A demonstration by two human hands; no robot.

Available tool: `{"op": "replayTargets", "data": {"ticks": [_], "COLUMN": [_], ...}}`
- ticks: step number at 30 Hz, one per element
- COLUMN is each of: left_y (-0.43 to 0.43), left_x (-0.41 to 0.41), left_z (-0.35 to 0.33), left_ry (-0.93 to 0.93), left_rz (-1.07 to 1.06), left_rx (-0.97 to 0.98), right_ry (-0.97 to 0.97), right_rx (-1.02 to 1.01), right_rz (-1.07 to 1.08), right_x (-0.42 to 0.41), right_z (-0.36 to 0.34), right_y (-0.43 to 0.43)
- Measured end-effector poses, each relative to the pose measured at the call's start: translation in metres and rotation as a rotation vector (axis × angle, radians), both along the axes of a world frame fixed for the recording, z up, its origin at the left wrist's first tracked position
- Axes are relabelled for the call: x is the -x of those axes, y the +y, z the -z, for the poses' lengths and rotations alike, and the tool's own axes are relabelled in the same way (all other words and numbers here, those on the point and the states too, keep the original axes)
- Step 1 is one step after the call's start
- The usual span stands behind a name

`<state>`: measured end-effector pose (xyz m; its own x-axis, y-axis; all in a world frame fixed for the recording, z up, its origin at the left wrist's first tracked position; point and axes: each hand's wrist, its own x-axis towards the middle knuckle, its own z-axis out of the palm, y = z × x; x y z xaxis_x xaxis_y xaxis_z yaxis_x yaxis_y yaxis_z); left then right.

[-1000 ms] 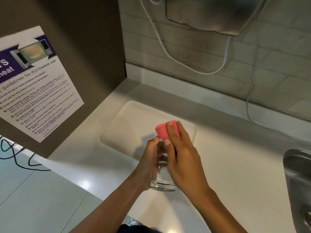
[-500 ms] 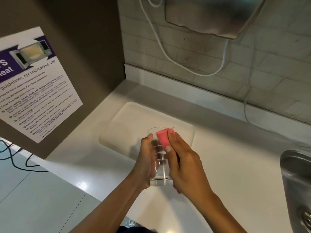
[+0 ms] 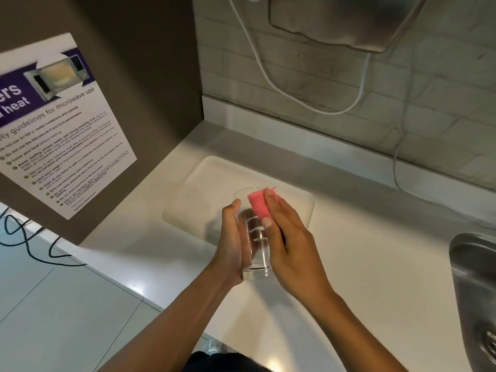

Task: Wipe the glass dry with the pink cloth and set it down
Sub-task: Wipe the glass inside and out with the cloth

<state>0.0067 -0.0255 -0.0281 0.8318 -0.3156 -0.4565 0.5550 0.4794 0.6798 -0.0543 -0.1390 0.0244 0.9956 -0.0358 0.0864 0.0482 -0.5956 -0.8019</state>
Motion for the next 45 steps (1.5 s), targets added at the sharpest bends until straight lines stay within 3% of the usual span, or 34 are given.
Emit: {"op": "replayTargets", "data": {"ticks": [3,8,12,17,21,26,31,36,40,45], "left_y": [0.006,0.002,0.006,-0.001,0.004,-0.001,0.011,0.006,0.013,0.006], "left_x": [-0.005,-0.001,-0.007,0.001,-0.004,0.001,-0.015,-0.012,-0.019,-0.01], "left_z": [0.002,0.007,0.003,0.006,0.006,0.01,0.005,0.006,0.008,0.011], "left_ry": [0.017,0.024,0.018,0.037,0.036,0.039,0.057,0.079,0.065,0.107], "left_rz": [-0.046,-0.02,-0.05,-0.026,0.016,-0.022,-0.066,-0.059,-0.06,-0.044], "left_rx": [-0.023,-0.021,-0.007,-0.032,0.055,-0.003,0.027,-0.078,-0.025,-0.047], "right_ry": [0.004,0.072,-0.019,-0.013,-0.09,-0.02,-0.077,-0.01,-0.095,-0.042], "right_rx": [0.058,-0.056,0.141,0.129,0.292,0.176,0.319,0.232,0.363,0.278], "right_rz": [-0.056,0.047,-0.064,0.015,-0.1,0.001,-0.117,-0.002,-0.073,0.0], "right_x": [0.021,0.003,0.021,0.007,0.021,0.011,0.029,0.022,0.033,0.027], "right_z": [0.012,0.008,0.012,0.003,0.003,0.001,0.007,0.011,0.009,0.01], "right_y": [0.0,0.0,0.007,-0.003,0.004,-0.003,0.008,0.005,0.011,0.003]}}
